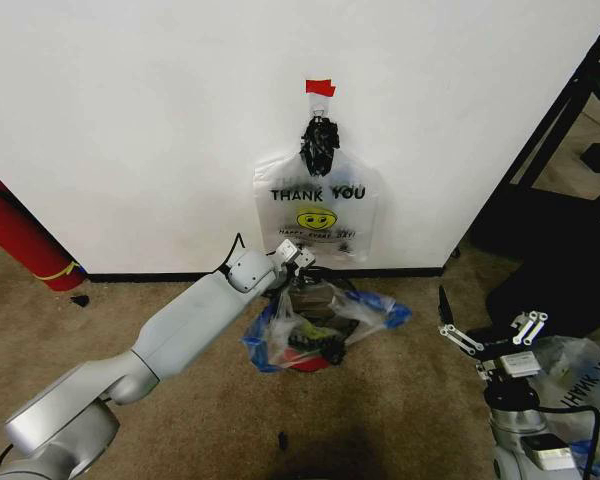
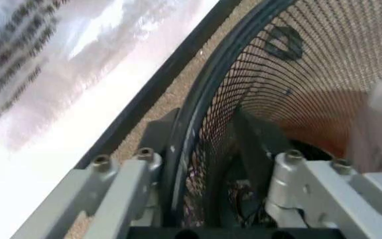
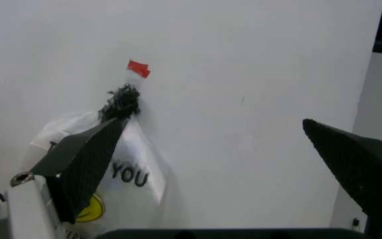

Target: Pick up the garbage bag from the wall and place it over the trash bin.

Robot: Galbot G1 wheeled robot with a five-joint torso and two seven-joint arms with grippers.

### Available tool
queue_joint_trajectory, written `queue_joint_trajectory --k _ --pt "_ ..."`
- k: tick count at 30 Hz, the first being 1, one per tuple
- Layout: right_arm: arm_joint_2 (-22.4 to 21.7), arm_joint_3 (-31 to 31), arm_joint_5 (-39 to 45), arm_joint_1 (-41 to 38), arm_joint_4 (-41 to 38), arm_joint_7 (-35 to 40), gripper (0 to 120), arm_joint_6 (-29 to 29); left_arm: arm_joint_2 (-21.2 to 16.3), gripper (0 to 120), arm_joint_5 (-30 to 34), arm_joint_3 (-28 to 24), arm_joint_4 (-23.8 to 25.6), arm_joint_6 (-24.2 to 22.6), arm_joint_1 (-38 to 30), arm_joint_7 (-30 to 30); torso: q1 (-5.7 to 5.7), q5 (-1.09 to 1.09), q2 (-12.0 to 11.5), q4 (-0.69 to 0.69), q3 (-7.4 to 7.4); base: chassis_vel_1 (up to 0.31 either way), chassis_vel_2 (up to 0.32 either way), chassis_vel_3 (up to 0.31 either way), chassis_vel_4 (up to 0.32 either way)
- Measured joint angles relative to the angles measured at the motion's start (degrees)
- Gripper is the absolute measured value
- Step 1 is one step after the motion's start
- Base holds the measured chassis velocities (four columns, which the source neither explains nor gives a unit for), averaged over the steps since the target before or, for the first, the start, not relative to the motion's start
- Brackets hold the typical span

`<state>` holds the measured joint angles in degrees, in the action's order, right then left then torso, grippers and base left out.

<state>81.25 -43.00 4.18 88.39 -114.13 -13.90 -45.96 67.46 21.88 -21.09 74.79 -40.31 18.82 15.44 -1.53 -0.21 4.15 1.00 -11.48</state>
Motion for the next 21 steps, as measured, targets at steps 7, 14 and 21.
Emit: queue_joint_trajectory --k 7,14,21 --pt "-0.13 0.39 0.01 -0.26 1.53 -0.23 100 -0.91 -3.29 9 13.66 6.44 6.61 -2.1 6.12 -13.69 -0.01 -0.01 0.0 0.0 -0.02 0.0 0.0 0.0 0.0" --pt "-0.17 1.05 0.02 -0.73 3.98 -0.48 100 -1.13 -3.67 0 26.93 14.13 13.91 -2.0 14.71 -31.75 -0.01 -0.02 0.0 0.0 -0.02 0.0 0.0 0.0 0.0" --pt "-0.3 3.27 4.46 -0.07 1.98 -1.45 100 0.37 -7.31 0 41.25 19.71 25.16 0.13 27.66 -47.28 0.0 -0.01 0.0 -0.03 0.0 0.0 0.0 0.0 0.0"
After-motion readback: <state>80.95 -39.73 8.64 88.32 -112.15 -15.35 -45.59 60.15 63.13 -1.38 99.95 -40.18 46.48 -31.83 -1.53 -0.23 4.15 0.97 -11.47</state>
